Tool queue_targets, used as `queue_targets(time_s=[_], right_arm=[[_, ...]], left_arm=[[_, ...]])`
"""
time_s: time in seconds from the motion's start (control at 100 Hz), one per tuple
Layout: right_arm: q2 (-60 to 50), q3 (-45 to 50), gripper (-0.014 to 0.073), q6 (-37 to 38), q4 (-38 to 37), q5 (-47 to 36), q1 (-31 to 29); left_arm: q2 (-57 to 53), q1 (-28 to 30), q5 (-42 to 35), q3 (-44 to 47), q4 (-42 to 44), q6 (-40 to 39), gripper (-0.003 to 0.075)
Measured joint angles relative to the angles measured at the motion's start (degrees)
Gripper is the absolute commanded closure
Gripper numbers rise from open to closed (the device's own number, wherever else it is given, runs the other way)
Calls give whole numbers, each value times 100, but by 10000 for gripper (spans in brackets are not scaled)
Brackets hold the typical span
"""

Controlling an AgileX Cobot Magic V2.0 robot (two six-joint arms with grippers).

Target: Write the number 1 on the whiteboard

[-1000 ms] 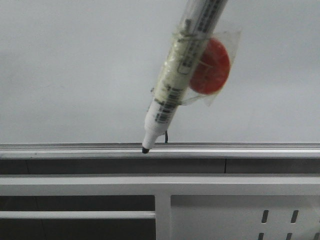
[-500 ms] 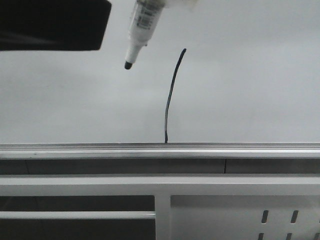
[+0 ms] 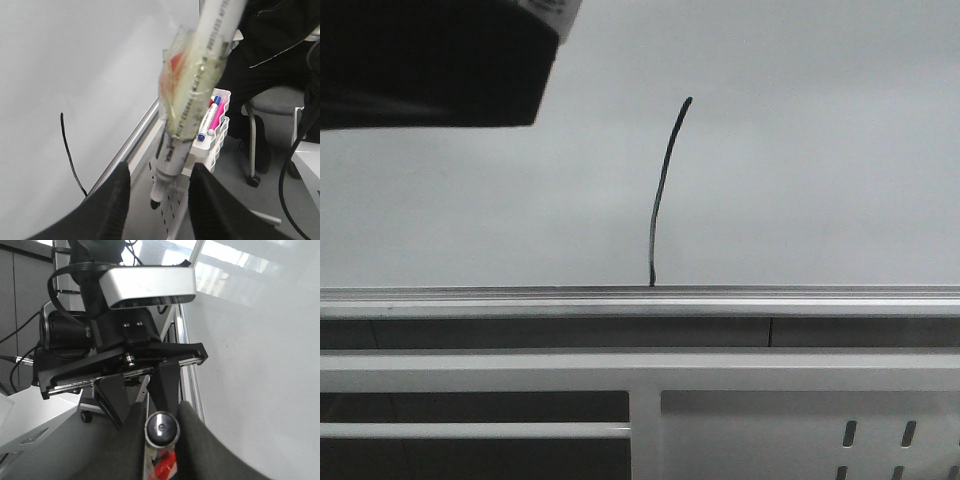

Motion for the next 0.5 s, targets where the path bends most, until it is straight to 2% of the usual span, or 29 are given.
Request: queue_targets(time_s=[0.5], right_arm=[[0,-11,671,0,84,253,-10]], left_arm=[[154,0,36,-27,13,0,461]])
